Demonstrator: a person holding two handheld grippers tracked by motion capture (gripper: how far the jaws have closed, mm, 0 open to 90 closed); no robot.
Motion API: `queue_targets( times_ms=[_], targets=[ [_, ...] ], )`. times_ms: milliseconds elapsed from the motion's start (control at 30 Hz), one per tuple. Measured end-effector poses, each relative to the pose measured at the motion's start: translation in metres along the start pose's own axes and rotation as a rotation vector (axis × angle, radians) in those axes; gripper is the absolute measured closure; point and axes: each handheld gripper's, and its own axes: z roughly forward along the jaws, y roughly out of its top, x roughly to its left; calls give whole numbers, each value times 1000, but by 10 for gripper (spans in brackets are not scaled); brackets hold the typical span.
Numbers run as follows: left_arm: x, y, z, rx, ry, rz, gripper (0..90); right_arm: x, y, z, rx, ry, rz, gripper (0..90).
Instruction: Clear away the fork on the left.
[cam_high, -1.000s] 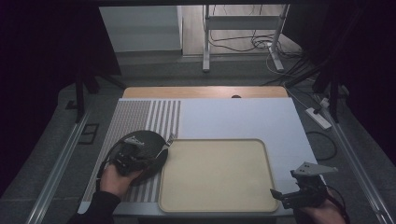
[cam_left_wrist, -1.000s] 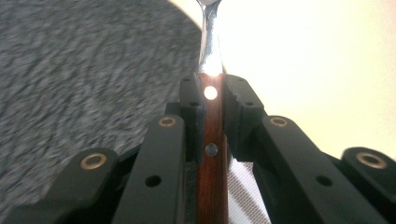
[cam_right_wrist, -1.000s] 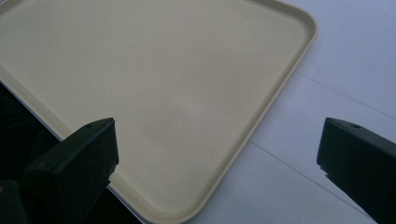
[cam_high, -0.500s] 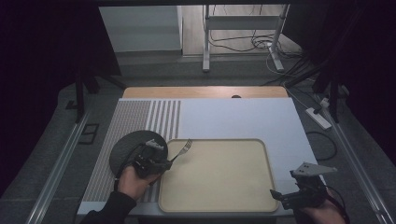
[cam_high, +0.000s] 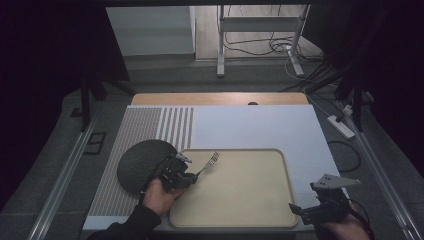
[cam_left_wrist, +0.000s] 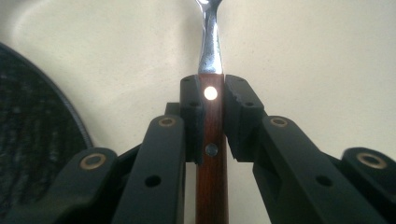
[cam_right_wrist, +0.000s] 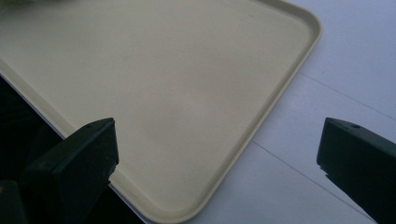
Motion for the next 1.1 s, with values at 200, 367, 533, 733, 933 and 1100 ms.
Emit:
queue_targets(
  times_ms=[200,367,533,733,933,1100],
  targets=[
    [-6,-3,13,53,39,31,773,0,0,0,-2,3,-2,0],
    [-5,-3,12,51,14,36,735,0,0,0,-3,6,-7,0],
    [-10,6,2,-31,15,80,734,0,0,0,-1,6,-10,0],
    [-18,21,18,-3,-47,122,885,1,0,0,2,5,-12,0],
    [-16,27,36,20,-49,123,890,0,0,0,4,7,-13,0],
    [-5,27,33,16,-8,84,890,1,0,0,3,9,-16,0]
  ],
)
